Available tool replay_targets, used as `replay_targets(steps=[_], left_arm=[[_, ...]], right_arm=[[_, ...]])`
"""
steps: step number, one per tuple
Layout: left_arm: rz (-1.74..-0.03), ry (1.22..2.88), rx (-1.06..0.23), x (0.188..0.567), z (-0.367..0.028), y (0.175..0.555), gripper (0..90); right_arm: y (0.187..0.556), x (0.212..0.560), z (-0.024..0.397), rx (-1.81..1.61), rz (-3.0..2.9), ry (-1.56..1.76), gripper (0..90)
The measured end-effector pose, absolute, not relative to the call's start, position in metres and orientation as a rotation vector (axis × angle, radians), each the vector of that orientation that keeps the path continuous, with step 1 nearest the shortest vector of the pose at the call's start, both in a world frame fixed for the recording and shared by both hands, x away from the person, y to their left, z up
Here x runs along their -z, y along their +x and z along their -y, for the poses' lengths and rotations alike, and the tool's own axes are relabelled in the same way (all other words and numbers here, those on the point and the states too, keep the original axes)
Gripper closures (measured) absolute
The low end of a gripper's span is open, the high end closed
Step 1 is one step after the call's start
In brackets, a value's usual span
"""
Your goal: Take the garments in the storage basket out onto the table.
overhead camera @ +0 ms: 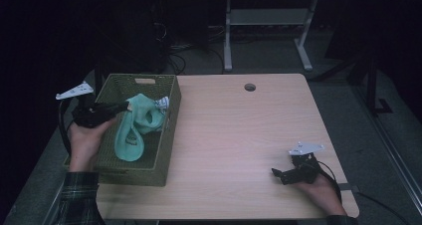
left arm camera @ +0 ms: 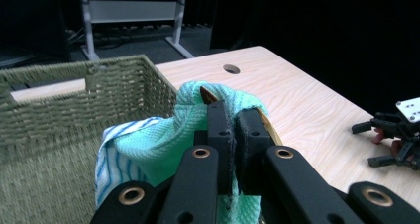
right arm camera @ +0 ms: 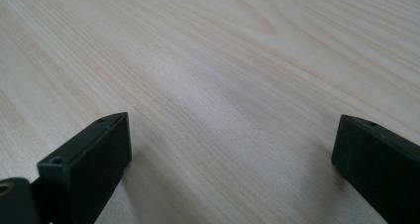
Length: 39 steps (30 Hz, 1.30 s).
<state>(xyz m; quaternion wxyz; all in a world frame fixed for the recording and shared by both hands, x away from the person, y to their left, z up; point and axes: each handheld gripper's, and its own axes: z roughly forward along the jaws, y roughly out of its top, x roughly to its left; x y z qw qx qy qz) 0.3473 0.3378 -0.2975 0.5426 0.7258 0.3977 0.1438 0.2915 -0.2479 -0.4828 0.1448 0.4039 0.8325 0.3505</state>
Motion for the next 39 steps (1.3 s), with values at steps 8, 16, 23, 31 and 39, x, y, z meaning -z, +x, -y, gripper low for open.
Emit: replay_targets(steps=[8,16,23,31,39], left_arm=[[-0.912,1.708,-0.337,0.279,-0.334,0.346,86.4],[-0.877,1.708,-0.327,0.265,-0.323,0.346,86.5],[-0.829,1.700,-0.329,0.248,-0.311,0.347,86.5],[-0.768,1.696,-0.317,0.233,-0.294,0.348,86.5],[-0.722,1.697,-0.274,0.230,-0.273,0.350,86.4]], right_arm=[[0.291,0.483,0.248,-1.010,-2.399,1.164,1.7],[0.291,0.483,0.248,-1.010,-2.399,1.164,1.7],[0.291,0.483,0.248,-1.010,-2.399,1.164,1.7],[0.291,0.483,0.248,-1.011,-2.399,1.164,1.7],[0.291,0.483,0.248,-1.010,-2.399,1.162,1.7]])
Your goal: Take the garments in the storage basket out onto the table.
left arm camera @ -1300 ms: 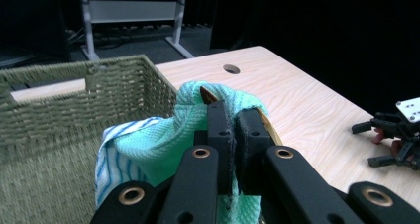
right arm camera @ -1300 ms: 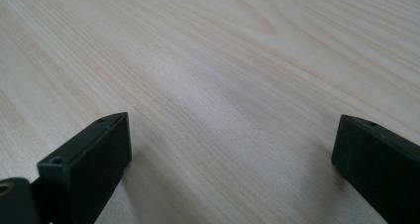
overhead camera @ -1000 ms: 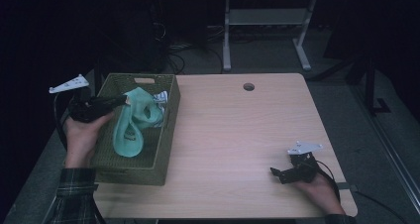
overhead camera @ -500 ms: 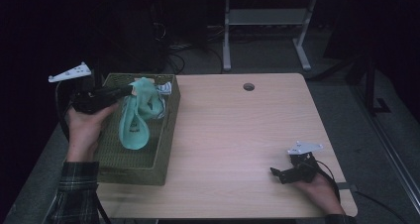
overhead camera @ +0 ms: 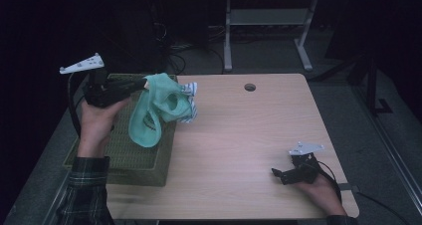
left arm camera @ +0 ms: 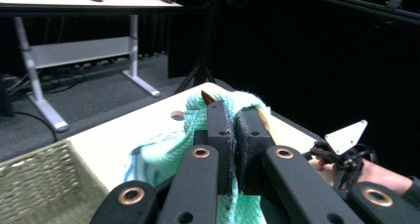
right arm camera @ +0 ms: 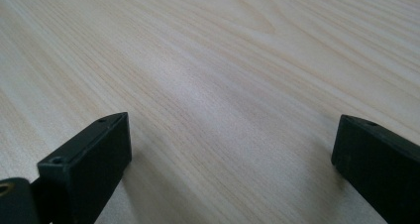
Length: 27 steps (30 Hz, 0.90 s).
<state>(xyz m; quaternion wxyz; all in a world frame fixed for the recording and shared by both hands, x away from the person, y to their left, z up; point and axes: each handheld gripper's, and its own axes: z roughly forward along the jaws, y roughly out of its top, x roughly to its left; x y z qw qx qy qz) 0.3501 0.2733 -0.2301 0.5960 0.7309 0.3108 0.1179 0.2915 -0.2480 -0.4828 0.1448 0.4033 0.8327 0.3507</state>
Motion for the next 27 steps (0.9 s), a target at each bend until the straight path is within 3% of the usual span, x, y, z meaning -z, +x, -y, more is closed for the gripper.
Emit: replay_targets(steps=[27], left_arm=[[-0.599,1.749,-0.151,0.240,-0.193,0.356,86.5]], right_arm=[[0.291,0.483,0.248,-1.011,-2.399,1.163,1.8]])
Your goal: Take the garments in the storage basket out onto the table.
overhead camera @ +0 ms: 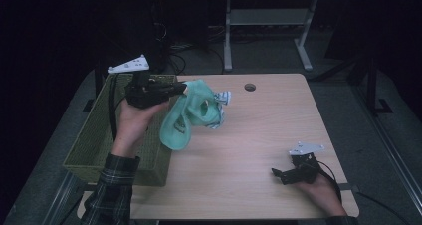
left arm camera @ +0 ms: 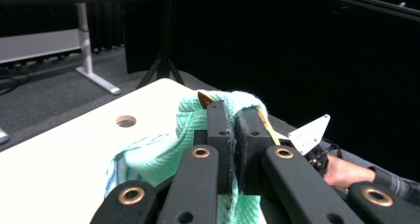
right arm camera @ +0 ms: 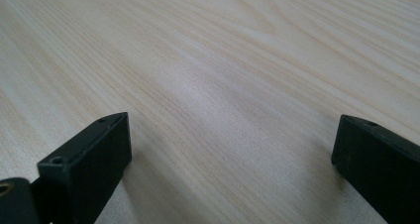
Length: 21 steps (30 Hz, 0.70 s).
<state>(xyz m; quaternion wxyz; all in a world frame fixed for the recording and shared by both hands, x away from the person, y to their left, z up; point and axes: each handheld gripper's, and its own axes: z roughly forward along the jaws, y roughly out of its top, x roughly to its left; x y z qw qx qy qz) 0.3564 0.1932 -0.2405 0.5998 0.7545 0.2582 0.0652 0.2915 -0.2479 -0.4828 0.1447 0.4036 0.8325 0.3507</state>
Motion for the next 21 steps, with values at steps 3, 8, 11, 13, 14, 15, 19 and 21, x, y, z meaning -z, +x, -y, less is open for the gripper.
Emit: replay_targets(steps=[3,8,11,13,14,15,19,21], left_arm=[[-0.584,1.743,-0.137,0.243,-0.187,0.356,86.5],[-0.565,1.742,-0.116,0.249,-0.173,0.355,86.4],[-0.559,1.745,-0.105,0.254,-0.167,0.354,86.4],[-0.555,1.758,-0.096,0.258,-0.161,0.354,86.5],[-0.553,1.766,-0.093,0.261,-0.157,0.354,86.5],[-0.551,1.772,-0.091,0.263,-0.155,0.354,86.5],[-0.551,1.778,-0.073,0.275,-0.144,0.354,86.5],[-0.546,1.790,-0.057,0.282,-0.139,0.354,86.5]], right_arm=[[0.292,0.483,0.248,-1.010,-2.399,1.161,1.7],[0.292,0.483,0.248,-1.010,-2.399,1.161,1.8],[0.291,0.483,0.248,-1.011,-2.399,1.164,1.7],[0.291,0.483,0.248,-1.012,-2.399,1.166,1.7],[0.291,0.483,0.248,-1.012,-2.399,1.164,1.7],[0.291,0.483,0.248,-1.012,-2.399,1.164,1.8],[0.291,0.483,0.248,-1.012,-2.399,1.165,1.7],[0.291,0.483,0.248,-1.012,-2.399,1.164,1.8]])
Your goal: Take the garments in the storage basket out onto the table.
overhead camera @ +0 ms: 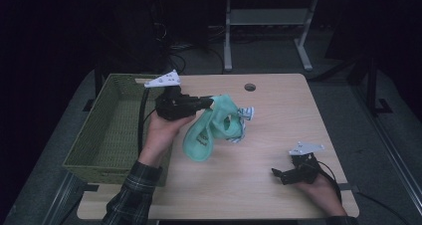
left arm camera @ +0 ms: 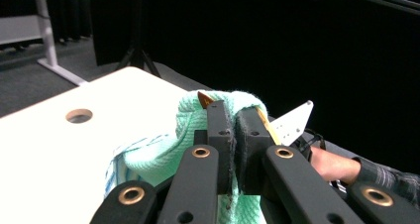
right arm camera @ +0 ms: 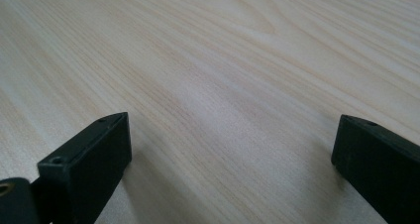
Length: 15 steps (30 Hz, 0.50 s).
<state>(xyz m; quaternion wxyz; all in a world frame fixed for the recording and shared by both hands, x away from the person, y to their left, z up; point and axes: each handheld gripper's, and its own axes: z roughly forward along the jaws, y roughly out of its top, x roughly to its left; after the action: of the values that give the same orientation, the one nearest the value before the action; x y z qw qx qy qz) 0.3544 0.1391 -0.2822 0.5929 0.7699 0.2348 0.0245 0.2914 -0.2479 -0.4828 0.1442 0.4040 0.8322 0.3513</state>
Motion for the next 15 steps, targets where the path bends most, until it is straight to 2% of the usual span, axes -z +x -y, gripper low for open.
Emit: replay_targets(steps=[15], left_arm=[[-0.511,1.816,0.019,0.325,-0.107,0.358,86.4]], right_arm=[[0.291,0.483,0.248,-1.010,-2.399,1.162,1.8]])
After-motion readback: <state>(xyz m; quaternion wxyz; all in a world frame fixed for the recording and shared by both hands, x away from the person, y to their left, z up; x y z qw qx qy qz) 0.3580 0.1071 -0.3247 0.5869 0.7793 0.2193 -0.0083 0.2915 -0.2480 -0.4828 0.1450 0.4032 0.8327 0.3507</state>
